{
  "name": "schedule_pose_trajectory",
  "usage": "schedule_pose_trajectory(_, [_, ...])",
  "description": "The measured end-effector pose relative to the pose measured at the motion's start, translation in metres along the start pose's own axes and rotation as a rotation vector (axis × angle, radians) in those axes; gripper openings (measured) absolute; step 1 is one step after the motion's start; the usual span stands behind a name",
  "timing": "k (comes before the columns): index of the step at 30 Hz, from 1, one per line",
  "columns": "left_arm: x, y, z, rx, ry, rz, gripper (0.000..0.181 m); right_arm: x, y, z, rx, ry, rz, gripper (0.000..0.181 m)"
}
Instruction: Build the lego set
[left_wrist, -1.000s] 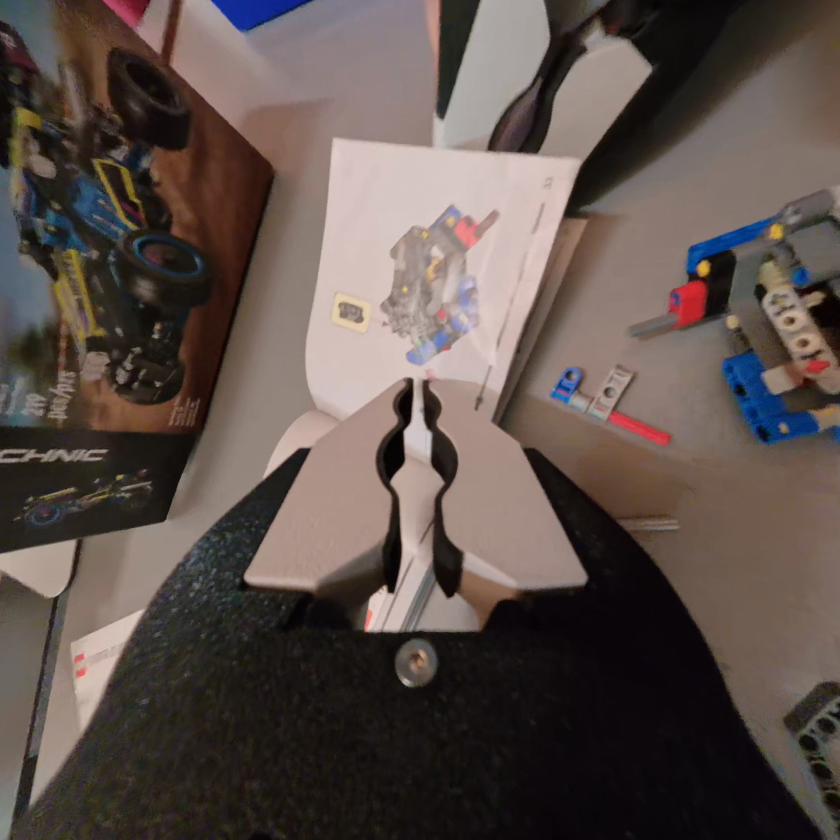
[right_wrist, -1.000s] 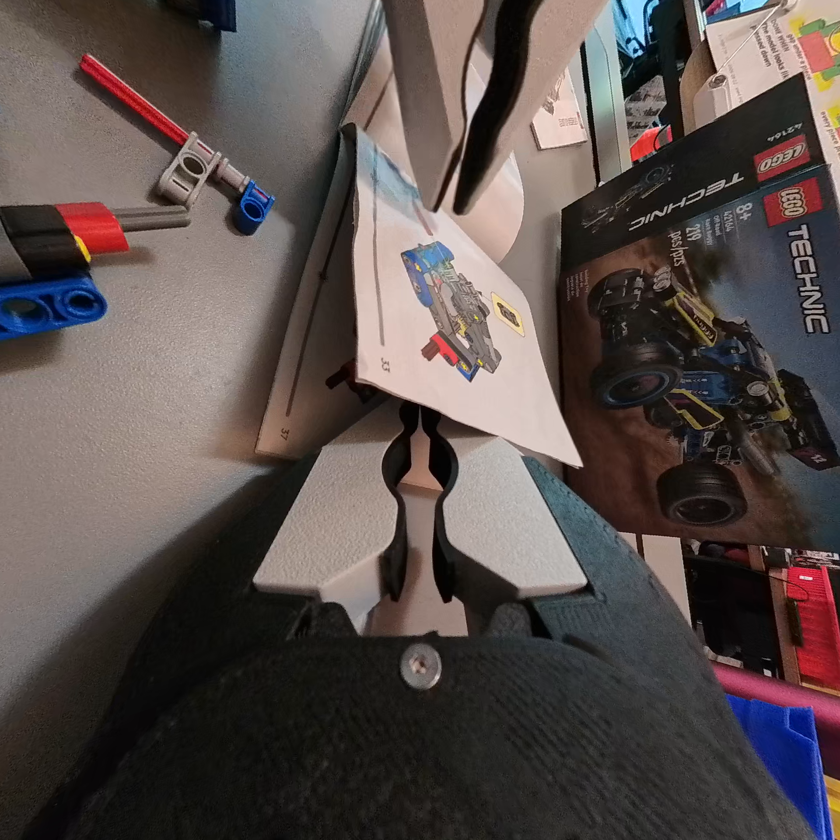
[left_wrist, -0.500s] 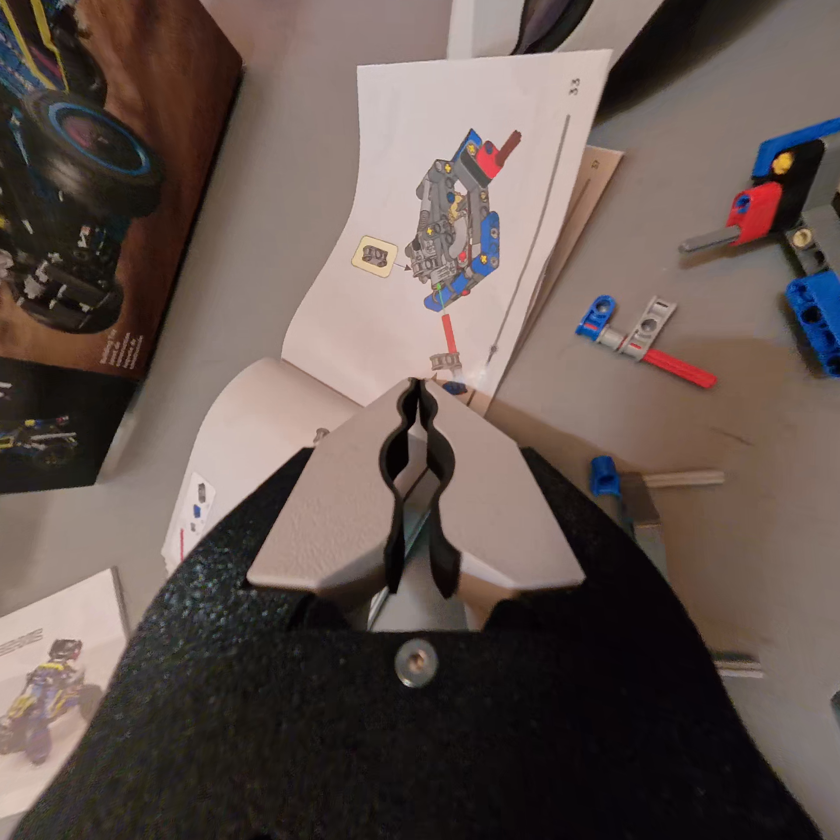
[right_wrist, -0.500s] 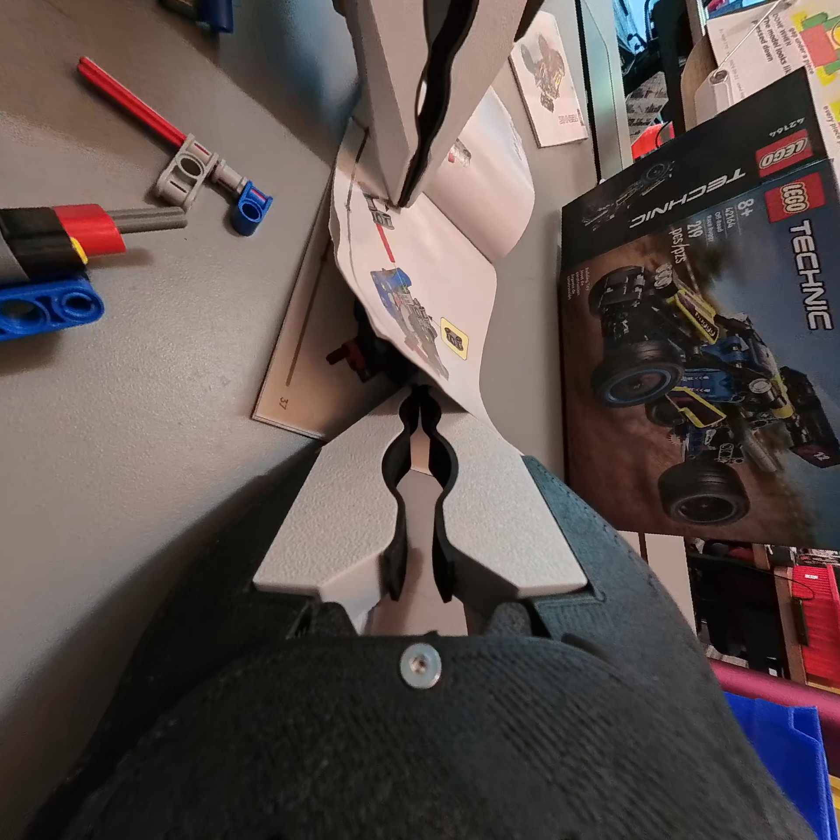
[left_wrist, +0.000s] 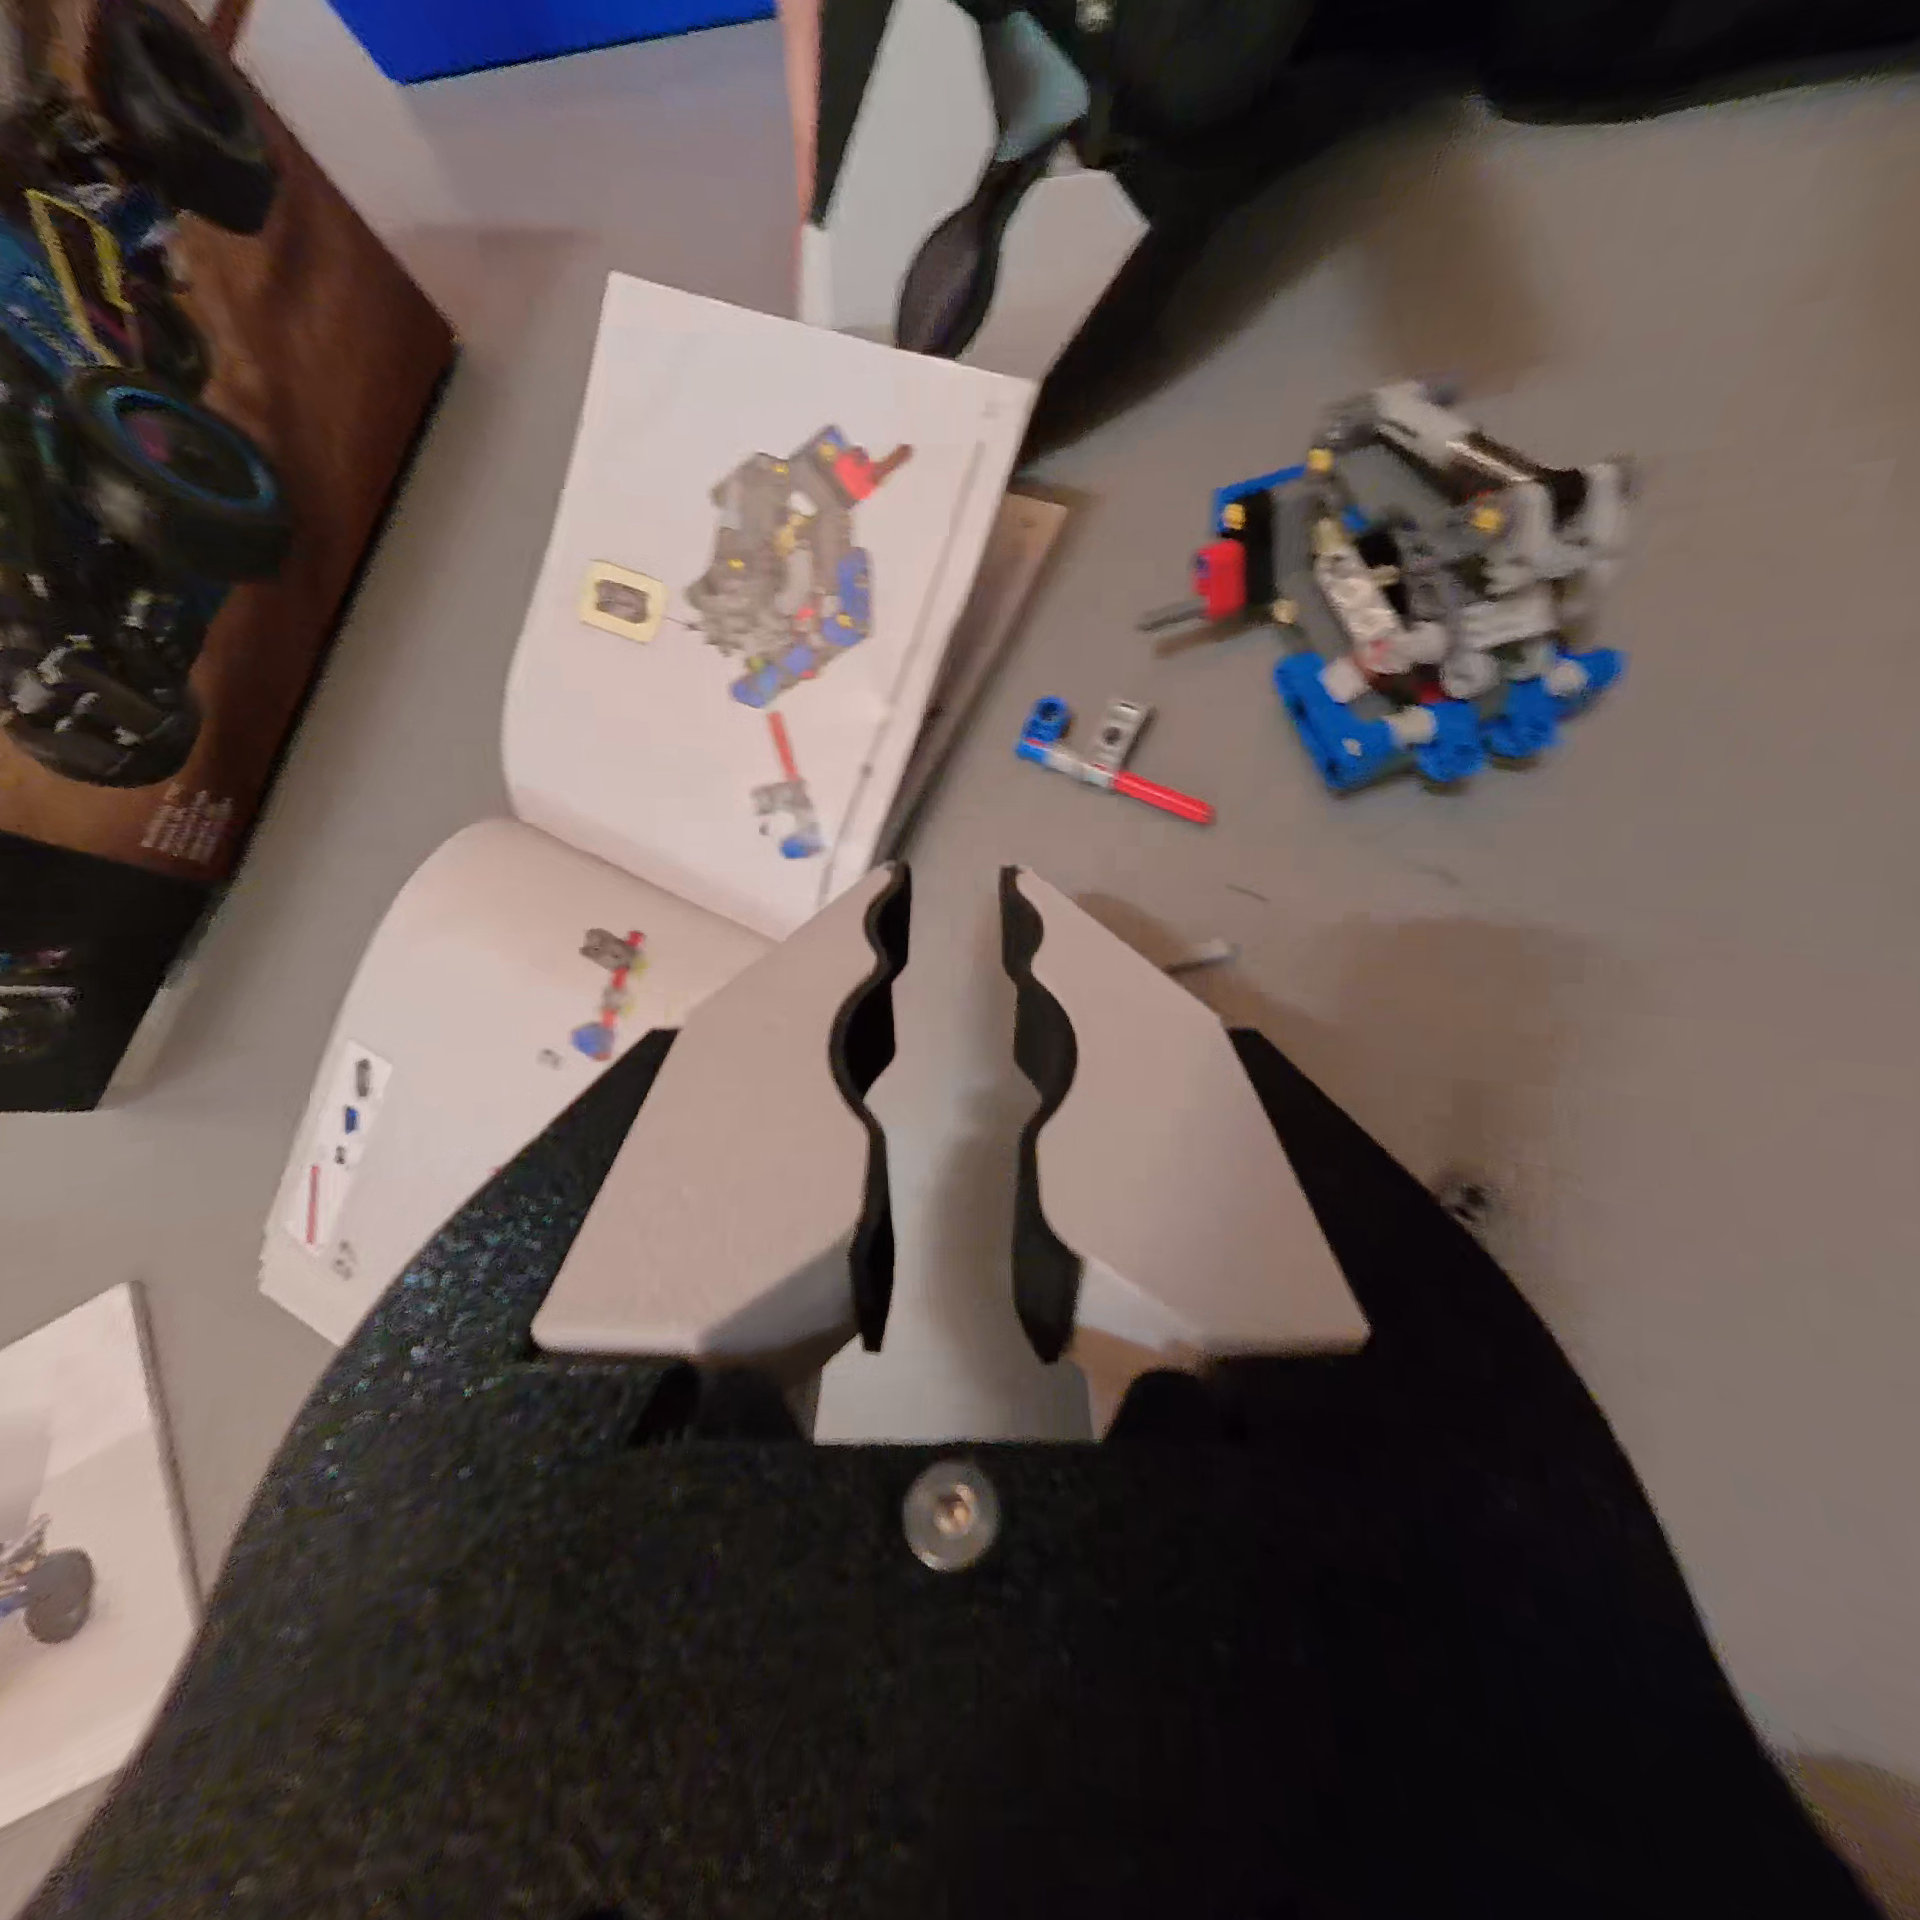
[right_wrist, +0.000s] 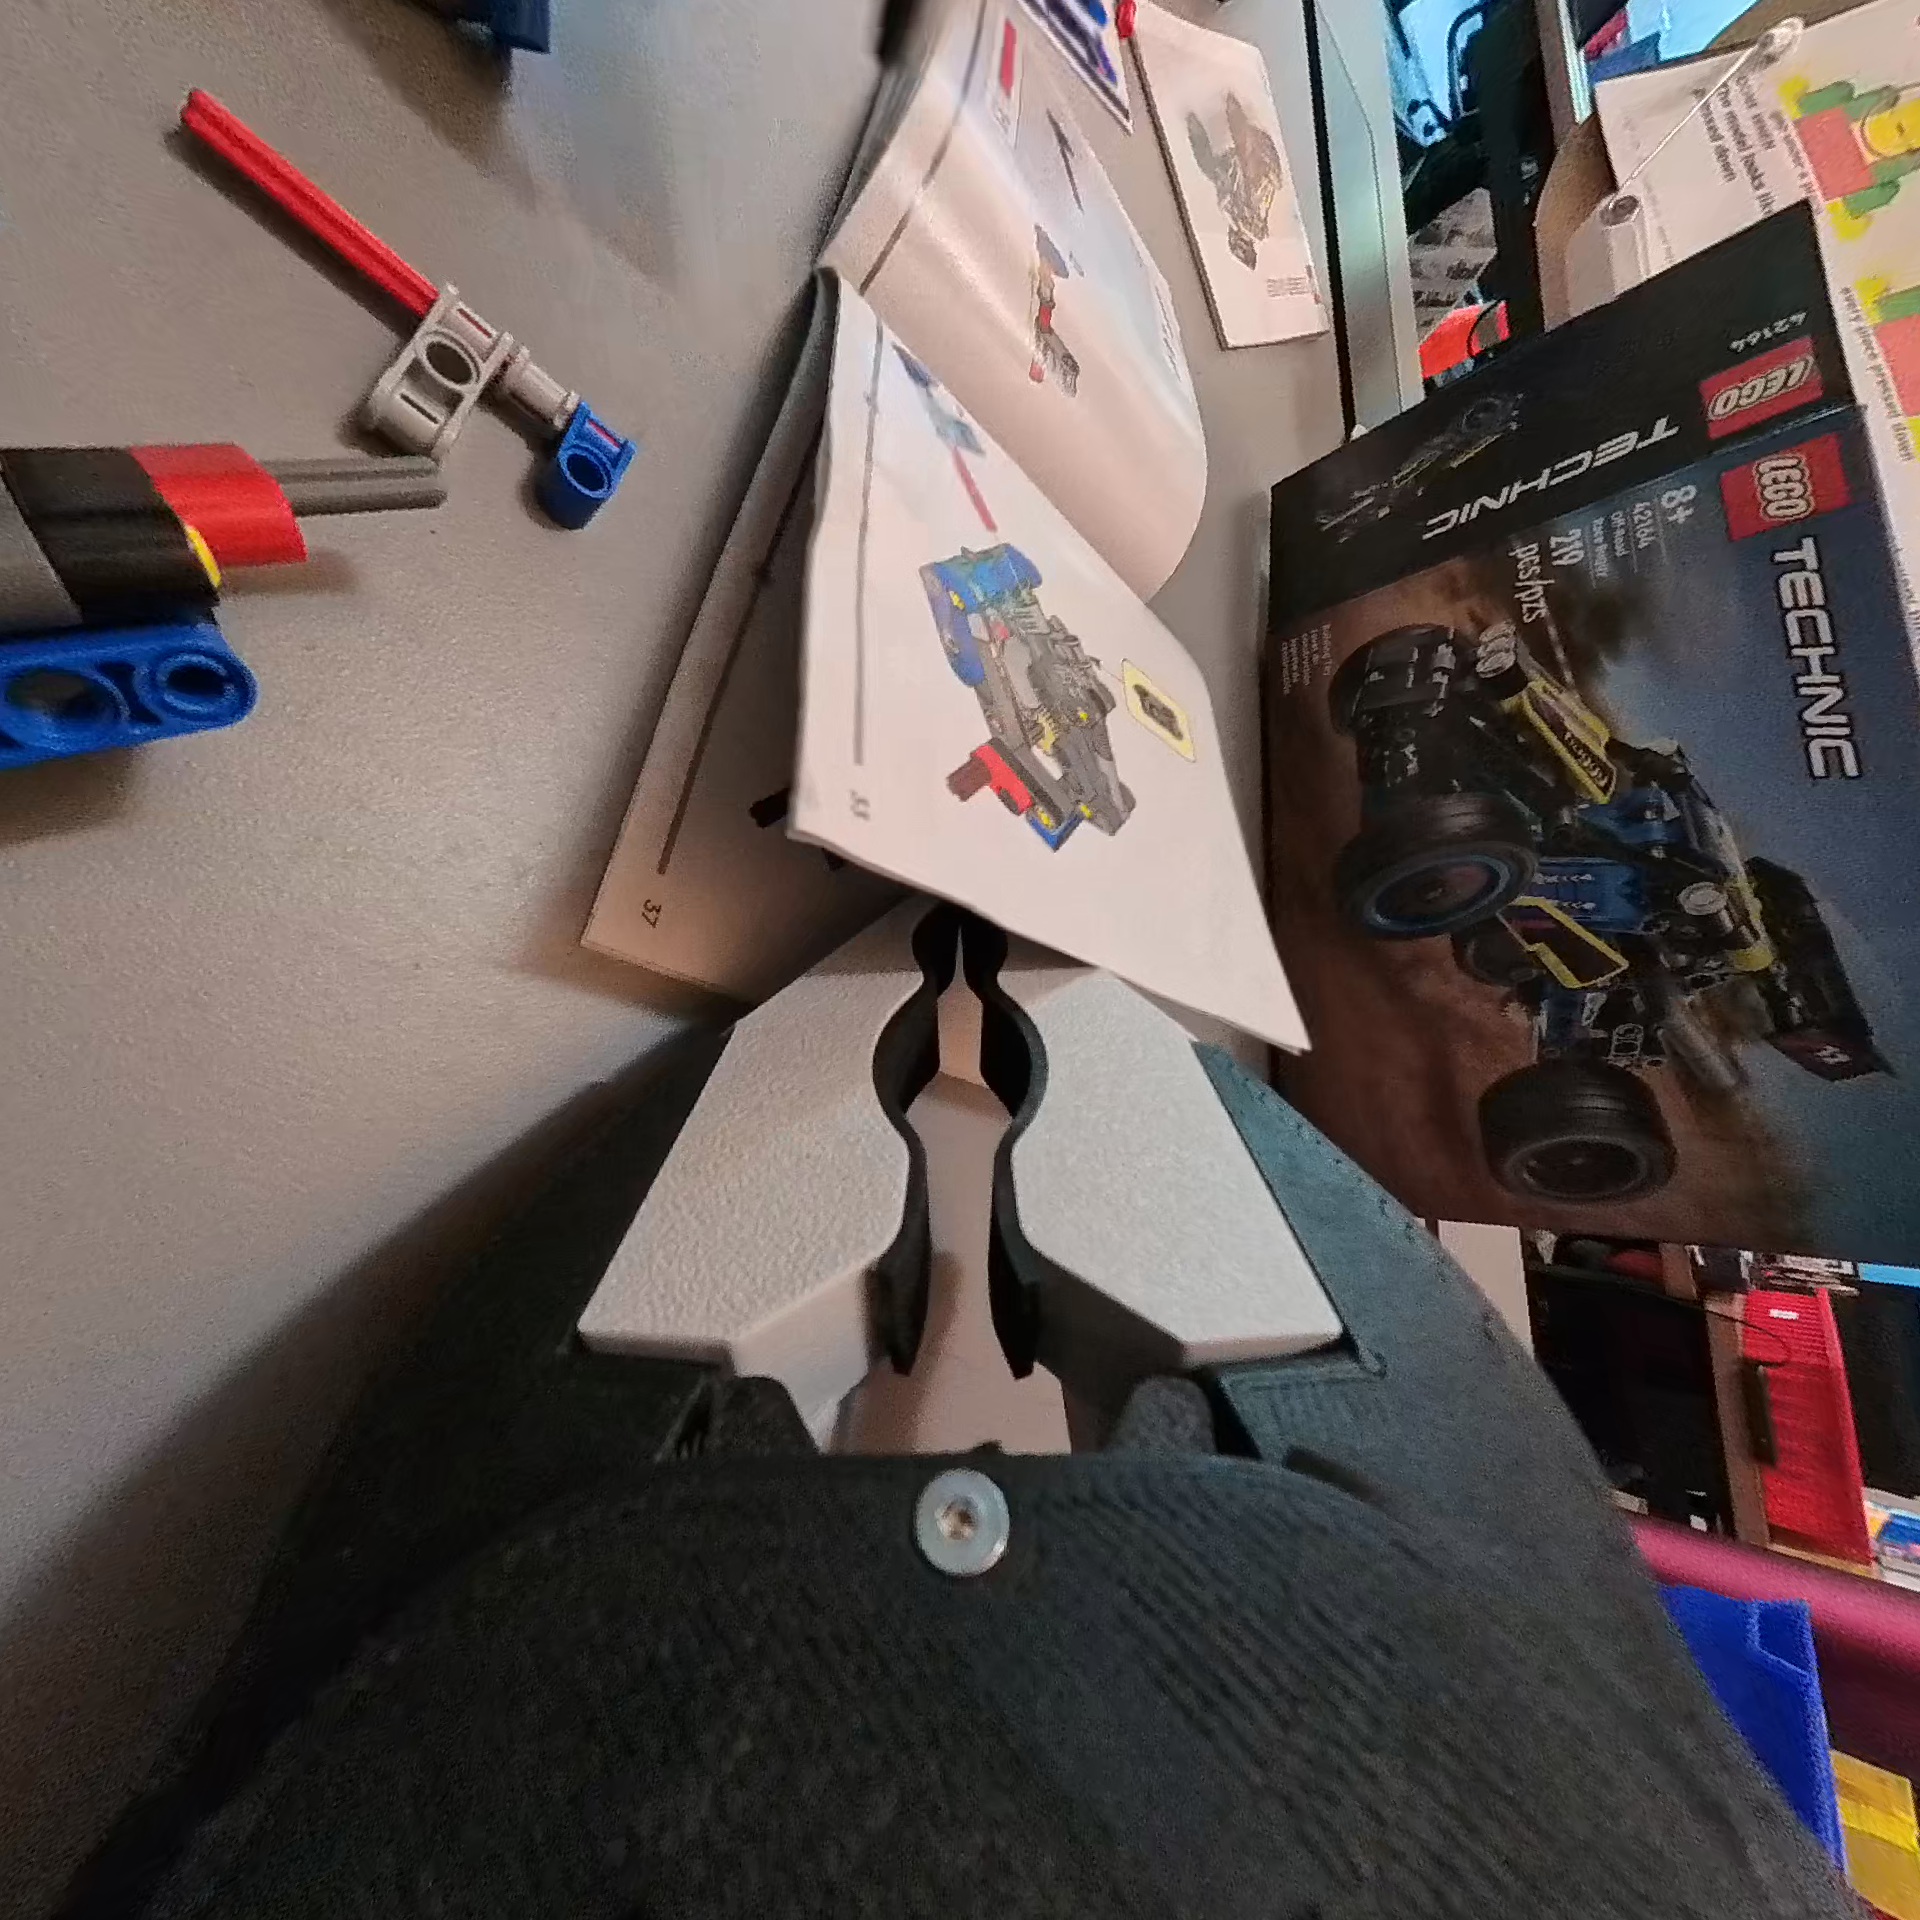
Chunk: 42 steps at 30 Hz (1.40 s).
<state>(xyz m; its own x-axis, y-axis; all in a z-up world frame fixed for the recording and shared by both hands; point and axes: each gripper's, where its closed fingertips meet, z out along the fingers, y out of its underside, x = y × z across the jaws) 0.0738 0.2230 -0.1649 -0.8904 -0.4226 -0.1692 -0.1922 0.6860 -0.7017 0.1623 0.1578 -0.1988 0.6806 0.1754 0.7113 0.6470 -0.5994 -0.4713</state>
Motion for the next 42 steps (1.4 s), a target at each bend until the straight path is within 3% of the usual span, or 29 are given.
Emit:
schedule_pose_trajectory(7, [0.029, 0.001, 0.014, -0.053, 0.019, -0.147, 0.011, 0.003, -0.002, -0.002, 0.041, -0.012, 0.091, 0.000])
schedule_pose_trajectory(14, [0.030, -0.005, 0.035, -0.140, 0.113, -0.150, 0.026, 0.003, -0.005, -0.002, 0.048, -0.017, 0.142, 0.000])
schedule_pose_trajectory(19, [0.025, -0.024, 0.032, -0.112, 0.074, 0.179, 0.021, 0.002, -0.005, -0.002, 0.049, -0.015, 0.115, 0.000])
schedule_pose_trajectory(22, [0.023, -0.023, 0.039, -0.142, 0.198, 0.268, 0.022, 0.002, -0.005, -0.002, 0.056, -0.016, 0.113, 0.000])
schedule_pose_trajectory(28, [0.028, -0.017, 0.057, -0.241, 0.396, 0.209, 0.021, 0.002, -0.005, -0.003, 0.061, -0.010, 0.109, 0.000])
schedule_pose_trajectory(31, [0.030, -0.013, 0.054, -0.274, 0.418, 0.157, 0.013, 0.002, -0.006, -0.003, 0.061, -0.009, 0.105, 0.000])
schedule_pose_trajectory(34, [0.034, -0.008, 0.047, -0.266, 0.392, 0.130, 0.008, 0.002, -0.006, -0.003, 0.063, -0.009, 0.103, 0.000])
schedule_pose_trajectory(39, [0.036, 0.000, 0.031, -0.225, 0.313, -0.060, 0.000, 0.001, -0.006, -0.003, 0.058, -0.008, 0.090, 0.000])
schedule_pose_trajectory(42, [0.035, -0.002, 0.018, -0.180, 0.297, -0.085, 0.013, 0.001, -0.006, -0.003, 0.056, -0.007, 0.087, 0.000])
